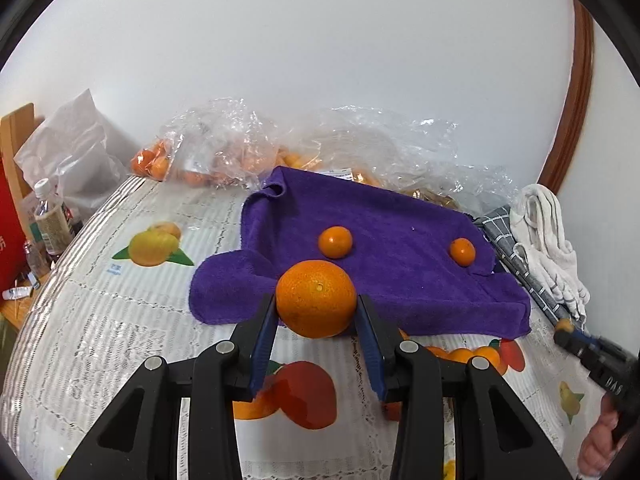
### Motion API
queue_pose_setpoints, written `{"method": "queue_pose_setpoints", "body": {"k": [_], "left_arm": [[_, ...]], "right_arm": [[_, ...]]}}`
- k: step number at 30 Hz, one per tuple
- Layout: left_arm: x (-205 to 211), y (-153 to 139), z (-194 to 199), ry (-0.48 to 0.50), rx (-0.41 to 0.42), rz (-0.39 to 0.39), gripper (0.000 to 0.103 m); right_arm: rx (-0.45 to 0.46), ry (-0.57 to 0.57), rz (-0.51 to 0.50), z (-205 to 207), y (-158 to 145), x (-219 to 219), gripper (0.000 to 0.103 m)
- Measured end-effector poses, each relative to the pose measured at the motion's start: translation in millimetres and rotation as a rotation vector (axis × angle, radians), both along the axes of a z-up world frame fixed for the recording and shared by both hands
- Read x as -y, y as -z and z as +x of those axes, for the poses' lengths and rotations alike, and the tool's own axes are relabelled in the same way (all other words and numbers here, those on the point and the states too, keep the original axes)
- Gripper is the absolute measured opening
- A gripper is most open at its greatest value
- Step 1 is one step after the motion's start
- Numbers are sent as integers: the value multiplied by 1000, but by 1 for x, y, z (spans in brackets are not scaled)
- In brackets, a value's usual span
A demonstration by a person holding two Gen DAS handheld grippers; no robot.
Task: Organize fruits
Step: 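Carry both held fruits over the purple towel and lower them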
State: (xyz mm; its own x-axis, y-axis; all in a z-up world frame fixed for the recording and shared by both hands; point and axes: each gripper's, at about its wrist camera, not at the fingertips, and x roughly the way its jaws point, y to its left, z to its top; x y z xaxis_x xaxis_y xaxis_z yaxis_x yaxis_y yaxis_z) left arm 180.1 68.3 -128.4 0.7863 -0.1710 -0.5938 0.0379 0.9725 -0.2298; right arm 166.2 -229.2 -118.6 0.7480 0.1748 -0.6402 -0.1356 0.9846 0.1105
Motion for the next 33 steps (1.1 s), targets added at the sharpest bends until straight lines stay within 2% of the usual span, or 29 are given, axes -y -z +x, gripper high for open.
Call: {"method": "queue_pose_setpoints", "body": {"k": [3,8,10,14,18,20,22,24,27,33], "left_arm": [[-8,-13,1,6,5,-45,37],[-9,-40,20,-22,44,-28,38],[-8,-46,29,-28,56,-35,38],[5,-47,59,-45,56,18,38],[8,-22,80,-57,32,15,38],[8,-5,87,-61,5,12,38],[10,10,96,-44,-51,52,37],[8,17,98,-58,-63,52,38],[8,20,100,-47,-81,36,37],[17,27,99,-55,-67,100,37]], "right_arm": [[46,-3,-10,7,-21,-2,26],[99,-10,6,34,-52,-6,26],[117,-12,4,45,-61,-9,26],[137,4,6,73,-68,-11,26],[114,17,30,98,-53,-8,26],[89,33,13,108,-34,-6,26],[56,37,-16,114,-17,-6,26],[23,30,-56,120,-4,-7,26],[3,26,-38,126,3,-5,26],[-41,16,-53,134,23,-10,26]]}}
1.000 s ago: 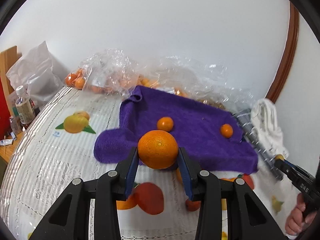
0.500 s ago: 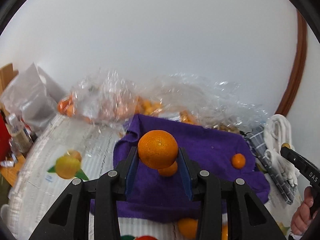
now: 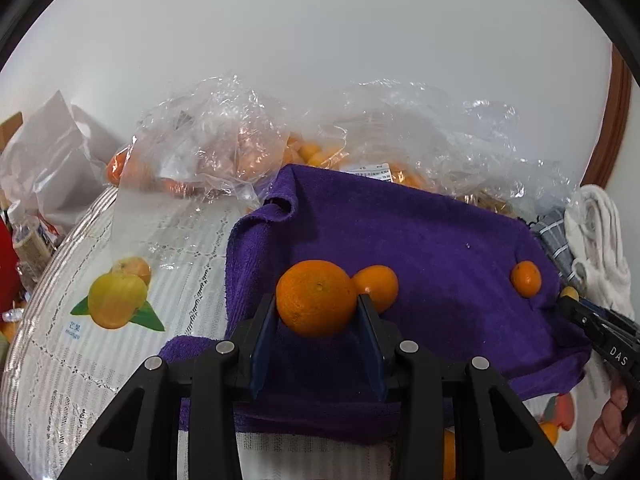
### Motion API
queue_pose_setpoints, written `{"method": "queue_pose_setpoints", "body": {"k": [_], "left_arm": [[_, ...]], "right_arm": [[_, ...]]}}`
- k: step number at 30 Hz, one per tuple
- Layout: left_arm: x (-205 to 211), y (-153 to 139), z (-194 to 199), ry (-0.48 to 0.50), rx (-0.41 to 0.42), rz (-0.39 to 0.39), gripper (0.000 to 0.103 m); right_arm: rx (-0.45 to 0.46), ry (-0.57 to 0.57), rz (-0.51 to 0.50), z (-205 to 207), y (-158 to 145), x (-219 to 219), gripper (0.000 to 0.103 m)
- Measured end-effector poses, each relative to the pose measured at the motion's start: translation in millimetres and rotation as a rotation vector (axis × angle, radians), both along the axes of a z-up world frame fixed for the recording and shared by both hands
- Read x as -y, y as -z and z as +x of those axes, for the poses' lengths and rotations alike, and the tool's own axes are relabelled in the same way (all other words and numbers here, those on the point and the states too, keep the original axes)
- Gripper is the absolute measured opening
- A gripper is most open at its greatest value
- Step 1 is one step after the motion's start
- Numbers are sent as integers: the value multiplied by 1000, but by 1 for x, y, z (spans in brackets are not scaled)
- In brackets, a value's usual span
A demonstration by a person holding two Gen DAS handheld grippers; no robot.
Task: Organize fruits
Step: 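Carry both held fruits over the purple towel and lower them, then open both grippers to release the fruits onto the purple towel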
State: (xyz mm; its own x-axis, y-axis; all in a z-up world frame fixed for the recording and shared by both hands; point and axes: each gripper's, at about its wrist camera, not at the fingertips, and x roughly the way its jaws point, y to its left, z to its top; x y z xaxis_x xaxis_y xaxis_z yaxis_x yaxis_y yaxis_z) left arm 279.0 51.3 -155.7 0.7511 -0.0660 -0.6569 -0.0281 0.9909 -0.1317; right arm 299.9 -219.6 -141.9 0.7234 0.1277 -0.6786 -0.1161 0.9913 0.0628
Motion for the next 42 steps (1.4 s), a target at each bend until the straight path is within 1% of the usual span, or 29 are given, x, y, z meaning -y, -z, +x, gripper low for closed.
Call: {"method": "queue_pose_setpoints", "body": {"k": [5,9,13,18,22,24,26,28,31,32,35,37,38,40,42], "left_arm": [[4,6,4,21,-28,3,38],[4,7,3,21,-32,-1,38],[7,7,3,28,-44,32,38],[12,9,4,33,-61,81,38],[13,9,5,35,-70,98,38],[14,9,5,36,-71,106,38],[15,10,6,38,-72,119,38],[16,10,6,37,-73,129,38],[17,10,6,38,-72,139,38],[17,10,6,38,-72,141,38],[17,10,5,37,-67,132,39],[17,7,3,31,-53,124,49],[17,5,1,33,-39,118,51],[17,-2,-4,30,-5,121,59],[17,-8,-10,25,24,118,60]], "right_arm": [[-21,-12,-20,2,11,-7,26],[-35,-13,-44,5,15,-10,26],[-68,1,-57,9,22,-11,26],[-79,-2,-58,9,23,-11,26],[-75,-10,-65,7,22,-13,27],[-69,-14,-66,5,20,-14,29],[-55,-11,-64,3,18,-13,43],[-40,-9,-62,1,14,-12,51],[-26,1,-52,-3,9,-10,58],[-18,5,-45,-5,8,-10,60],[-6,10,-52,-9,3,-11,60],[7,11,-61,-12,-1,-13,60],[17,17,-68,-15,-4,-14,60],[38,17,-82,-19,-10,-15,60],[42,22,-103,-22,-15,-15,60]]}}
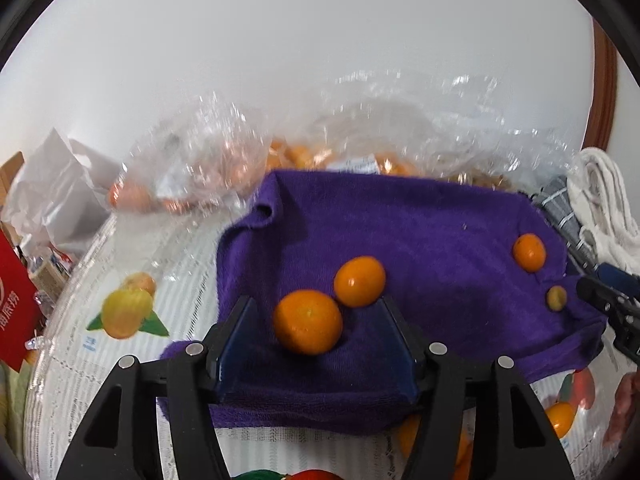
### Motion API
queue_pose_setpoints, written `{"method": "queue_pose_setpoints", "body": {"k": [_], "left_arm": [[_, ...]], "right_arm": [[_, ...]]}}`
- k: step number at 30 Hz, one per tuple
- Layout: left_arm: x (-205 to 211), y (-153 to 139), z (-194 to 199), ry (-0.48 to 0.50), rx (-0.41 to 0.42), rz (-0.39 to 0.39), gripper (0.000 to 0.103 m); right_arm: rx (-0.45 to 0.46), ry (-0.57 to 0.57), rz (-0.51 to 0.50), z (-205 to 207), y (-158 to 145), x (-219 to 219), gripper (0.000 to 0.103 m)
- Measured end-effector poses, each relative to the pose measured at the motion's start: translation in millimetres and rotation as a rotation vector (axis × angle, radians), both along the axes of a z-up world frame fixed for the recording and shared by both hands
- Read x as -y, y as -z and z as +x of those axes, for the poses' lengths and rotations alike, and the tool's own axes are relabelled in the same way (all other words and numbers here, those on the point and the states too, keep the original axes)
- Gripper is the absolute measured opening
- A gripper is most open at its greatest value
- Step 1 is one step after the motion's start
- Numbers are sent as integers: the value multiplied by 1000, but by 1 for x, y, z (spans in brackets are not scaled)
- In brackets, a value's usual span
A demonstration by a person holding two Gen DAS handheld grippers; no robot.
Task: Organize fruits
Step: 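Open both grippers to release the fruits onto the purple towel, then grasp another orange from the row with the right gripper while the left gripper approaches the row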
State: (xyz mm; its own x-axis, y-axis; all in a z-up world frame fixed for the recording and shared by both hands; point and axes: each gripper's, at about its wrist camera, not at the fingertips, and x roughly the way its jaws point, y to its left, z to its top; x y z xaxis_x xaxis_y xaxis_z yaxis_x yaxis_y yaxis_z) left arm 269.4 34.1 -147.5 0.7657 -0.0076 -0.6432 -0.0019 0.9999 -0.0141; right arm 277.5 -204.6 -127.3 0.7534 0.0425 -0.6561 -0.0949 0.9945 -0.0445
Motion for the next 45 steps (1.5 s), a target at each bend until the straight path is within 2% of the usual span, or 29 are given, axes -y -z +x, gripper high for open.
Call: {"method": "queue_pose_setpoints", "body": {"k": [4,8,12,15,18,20,24,27,30,33,35,37,42,44,45], "left_arm": [[-4,-12,-10,7,47,-49,59],[-6,-25,-21,29,103,-46,59],[-7,-36,-33,51,107,-32,59],[-14,-32,-45,43,72,-6,59],[-25,-21,-62,38,4,21,59],[-33,-13,-74,41,-43,13,59],[-44,0,-95,18,-94,12,59],[-49,13,-102,7,-159,-12,59],[-52,25,-107,-13,-206,-18,59],[-50,31,-115,-28,-196,13,59],[-49,32,-119,-34,-189,20,60],[-50,32,-120,-35,-187,13,61],[-55,31,-123,-40,-183,-22,61],[-57,32,-124,-41,-187,-32,68],[-57,33,-122,-39,-194,-35,78]], "right_arm": [[-4,13,-19,-18,-6,2,60],[-64,-4,45,-36,-6,6,60],[-102,-31,61,-52,-2,3,60],[-99,-84,57,-68,3,-10,60],[-109,-136,75,-77,12,-21,52],[-133,-160,92,-79,18,-24,47],[-157,-235,106,-85,27,-33,47],[-175,-245,79,-81,33,-39,47],[-192,-263,100,-72,38,-42,47],[-199,-272,132,-68,37,-38,47],[-208,-280,168,-65,39,-36,38],[-218,-284,186,-65,40,-34,32],[-166,-247,151,-78,32,-25,32],[-143,-209,138,-85,27,-13,32],[-142,-200,134,-87,27,-8,32]]}}
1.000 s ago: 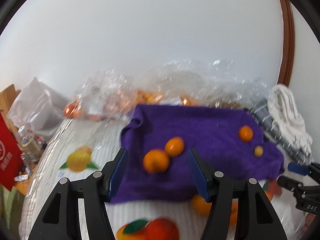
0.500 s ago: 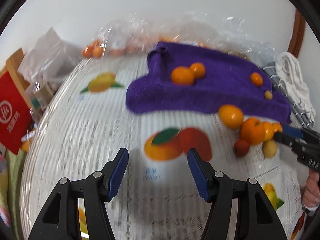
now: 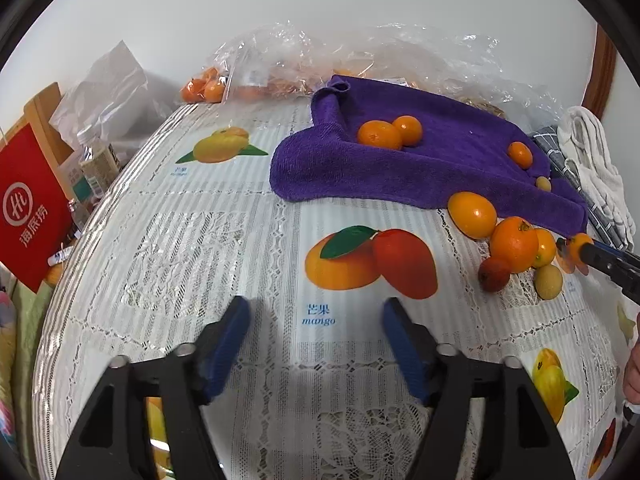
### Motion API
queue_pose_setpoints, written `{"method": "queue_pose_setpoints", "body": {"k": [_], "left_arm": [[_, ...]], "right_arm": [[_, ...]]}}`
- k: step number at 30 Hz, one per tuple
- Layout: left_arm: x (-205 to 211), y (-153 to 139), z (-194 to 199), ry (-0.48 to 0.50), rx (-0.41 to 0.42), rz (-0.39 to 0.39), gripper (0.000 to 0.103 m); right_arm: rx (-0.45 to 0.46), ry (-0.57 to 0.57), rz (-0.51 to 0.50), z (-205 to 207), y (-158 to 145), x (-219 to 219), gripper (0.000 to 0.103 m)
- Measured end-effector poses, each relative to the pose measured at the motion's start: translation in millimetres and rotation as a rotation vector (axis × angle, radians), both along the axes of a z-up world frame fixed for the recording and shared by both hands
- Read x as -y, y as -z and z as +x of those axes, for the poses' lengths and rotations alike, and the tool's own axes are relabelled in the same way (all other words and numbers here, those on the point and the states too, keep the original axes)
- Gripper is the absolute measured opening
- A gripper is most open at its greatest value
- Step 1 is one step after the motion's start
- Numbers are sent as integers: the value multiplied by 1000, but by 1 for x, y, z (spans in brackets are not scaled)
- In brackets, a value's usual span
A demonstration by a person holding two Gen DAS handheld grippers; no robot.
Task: Organize fruits
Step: 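Grasp another orange from the row with the right gripper while the left gripper approaches the row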
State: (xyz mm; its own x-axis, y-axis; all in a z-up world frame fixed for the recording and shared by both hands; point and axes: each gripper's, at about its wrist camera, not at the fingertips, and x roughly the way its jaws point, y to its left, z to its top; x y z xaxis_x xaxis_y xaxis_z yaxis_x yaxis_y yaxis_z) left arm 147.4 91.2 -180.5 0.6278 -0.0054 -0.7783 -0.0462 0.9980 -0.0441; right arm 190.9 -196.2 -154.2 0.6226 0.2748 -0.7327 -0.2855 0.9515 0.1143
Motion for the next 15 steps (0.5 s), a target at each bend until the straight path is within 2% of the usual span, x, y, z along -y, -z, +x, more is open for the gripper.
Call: {"method": "queue_pose_setpoints", "body": {"k": [1,4,8,9,11,15], "left_arm": [[1,1,0,0,-9,5,88],[6,3,1,-3,-23,44,89],[3,2,-3,6,-15,24,87],[4,1,-5,7,-12,29,84],[11,-2,-6,32,-5,32,63],[36,-9,-5,140,-6,-34,54]], "right_arm": [[-4,4,-7,0,1,2,32],[-36,11,-30,1,10,6,33],[-61,33,7,6,21,9,35],[-63,40,14,7,22,9,36],[-53,36,-18,5,21,5,33],[-18,48,-51,-2,19,5,33]]}}
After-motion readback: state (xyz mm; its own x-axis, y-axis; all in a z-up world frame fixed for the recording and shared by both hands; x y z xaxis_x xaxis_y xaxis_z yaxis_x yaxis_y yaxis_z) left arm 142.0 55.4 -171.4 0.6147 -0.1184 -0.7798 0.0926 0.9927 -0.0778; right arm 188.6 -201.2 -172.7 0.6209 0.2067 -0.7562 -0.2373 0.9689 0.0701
